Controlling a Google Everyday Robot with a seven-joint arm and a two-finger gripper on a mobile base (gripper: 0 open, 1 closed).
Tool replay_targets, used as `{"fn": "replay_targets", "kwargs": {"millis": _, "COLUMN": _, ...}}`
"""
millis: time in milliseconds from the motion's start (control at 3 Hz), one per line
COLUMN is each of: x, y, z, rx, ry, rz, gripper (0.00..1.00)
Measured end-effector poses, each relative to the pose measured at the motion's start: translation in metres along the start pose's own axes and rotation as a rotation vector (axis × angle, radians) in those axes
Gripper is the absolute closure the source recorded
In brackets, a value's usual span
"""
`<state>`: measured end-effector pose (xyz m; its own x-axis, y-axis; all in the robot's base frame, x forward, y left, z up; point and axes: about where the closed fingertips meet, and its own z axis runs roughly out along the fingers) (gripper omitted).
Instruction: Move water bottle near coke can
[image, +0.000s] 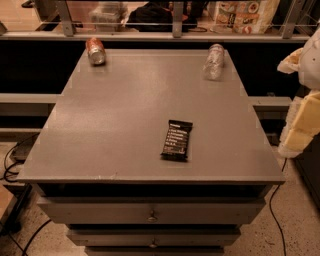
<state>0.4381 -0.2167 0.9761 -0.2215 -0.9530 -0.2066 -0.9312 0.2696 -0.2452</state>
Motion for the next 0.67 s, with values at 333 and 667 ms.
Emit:
{"fn": "replay_targets", "kwargs": {"millis": 333, "x": 0.0000, "y": 0.0000, "z": 0.0000, "rx": 0.000, "ry": 0.000, "rz": 0.000, "gripper": 0.00}}
{"fn": "replay_targets", "kwargs": {"millis": 667, "x": 0.0000, "y": 0.0000, "z": 0.0000, "rx": 0.000, "ry": 0.000, "rz": 0.000, "gripper": 0.00}}
